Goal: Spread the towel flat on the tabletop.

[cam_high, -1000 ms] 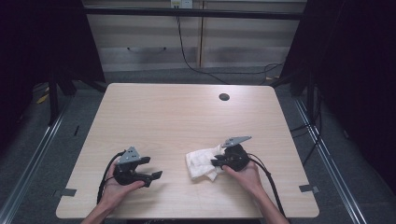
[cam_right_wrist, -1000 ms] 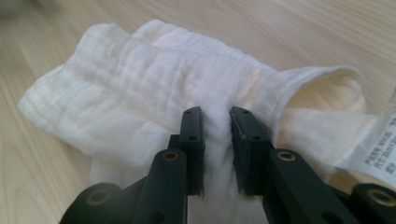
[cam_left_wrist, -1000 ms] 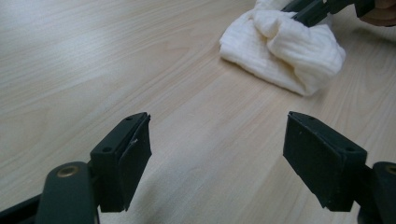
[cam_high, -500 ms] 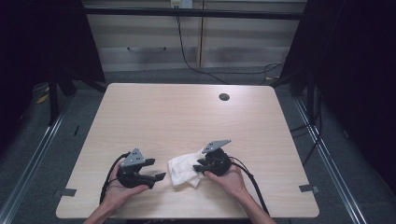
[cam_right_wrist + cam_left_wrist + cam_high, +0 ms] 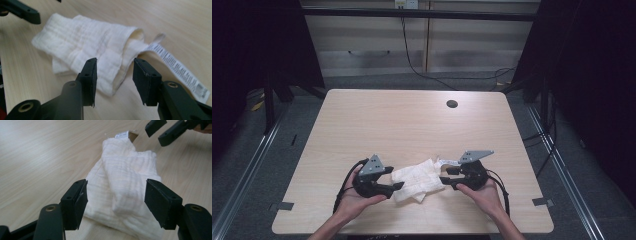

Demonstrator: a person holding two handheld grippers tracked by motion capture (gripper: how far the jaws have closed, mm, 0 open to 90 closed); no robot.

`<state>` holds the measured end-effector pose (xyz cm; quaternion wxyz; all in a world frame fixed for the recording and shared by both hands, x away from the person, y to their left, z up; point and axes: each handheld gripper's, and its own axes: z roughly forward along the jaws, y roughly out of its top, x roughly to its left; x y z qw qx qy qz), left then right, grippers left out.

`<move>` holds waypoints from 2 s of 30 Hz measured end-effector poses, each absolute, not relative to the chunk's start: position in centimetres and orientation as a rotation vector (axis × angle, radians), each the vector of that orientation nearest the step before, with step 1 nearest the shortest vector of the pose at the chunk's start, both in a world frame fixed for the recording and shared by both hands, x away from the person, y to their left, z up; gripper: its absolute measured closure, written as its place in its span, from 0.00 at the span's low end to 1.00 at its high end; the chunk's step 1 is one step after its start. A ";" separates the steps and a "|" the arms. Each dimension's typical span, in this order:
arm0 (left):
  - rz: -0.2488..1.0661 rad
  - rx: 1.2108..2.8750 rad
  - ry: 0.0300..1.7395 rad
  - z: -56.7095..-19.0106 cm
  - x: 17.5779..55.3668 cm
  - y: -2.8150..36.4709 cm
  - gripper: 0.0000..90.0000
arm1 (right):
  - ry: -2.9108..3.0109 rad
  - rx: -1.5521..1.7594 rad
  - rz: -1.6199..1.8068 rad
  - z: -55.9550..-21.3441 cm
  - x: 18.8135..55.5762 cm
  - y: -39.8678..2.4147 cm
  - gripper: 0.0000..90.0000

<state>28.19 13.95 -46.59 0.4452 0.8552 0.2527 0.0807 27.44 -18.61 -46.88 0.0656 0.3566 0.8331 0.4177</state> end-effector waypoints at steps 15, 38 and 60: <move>0.152 2.205 0.657 -49.1 29.0 14.5 0.95 | 2.621 1.002 1.175 -49.3 27.0 -16.8 0.60; 0.178 2.105 0.594 -46.1 28.9 15.6 0.99 | 2.484 0.903 1.400 -42.9 25.8 -17.0 0.99; 0.188 2.021 0.742 -47.3 30.4 17.6 0.58 | 2.548 1.118 1.241 -48.0 36.4 -12.6 0.97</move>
